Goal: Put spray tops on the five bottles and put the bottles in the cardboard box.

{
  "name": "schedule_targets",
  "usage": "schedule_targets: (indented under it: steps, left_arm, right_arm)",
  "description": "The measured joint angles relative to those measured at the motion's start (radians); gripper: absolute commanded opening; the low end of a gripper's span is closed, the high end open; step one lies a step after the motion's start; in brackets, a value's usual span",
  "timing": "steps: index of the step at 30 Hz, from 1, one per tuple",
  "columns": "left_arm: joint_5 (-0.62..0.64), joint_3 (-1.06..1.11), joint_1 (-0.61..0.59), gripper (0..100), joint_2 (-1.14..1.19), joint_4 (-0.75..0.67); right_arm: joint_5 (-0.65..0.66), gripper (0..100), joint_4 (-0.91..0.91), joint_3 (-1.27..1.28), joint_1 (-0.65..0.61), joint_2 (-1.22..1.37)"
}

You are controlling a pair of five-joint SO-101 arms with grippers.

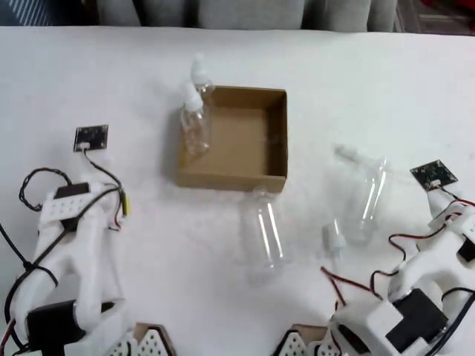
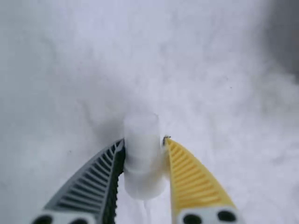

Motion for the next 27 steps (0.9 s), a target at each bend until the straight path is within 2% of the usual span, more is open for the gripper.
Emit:
schedule_targets:
  steps: [13, 27]
  left_arm:
    - [0.0, 0.0, 0.0, 2, 0.0, 0.0]
    - [0.0, 0.0, 0.0, 2, 0.0, 0.0]
  right_arm:
    - [0.0, 23.8, -0.009, -0.106, 0.018, 0.187]
    - [0.006, 23.8, 0.012, -0.11, 0.051, 0.201]
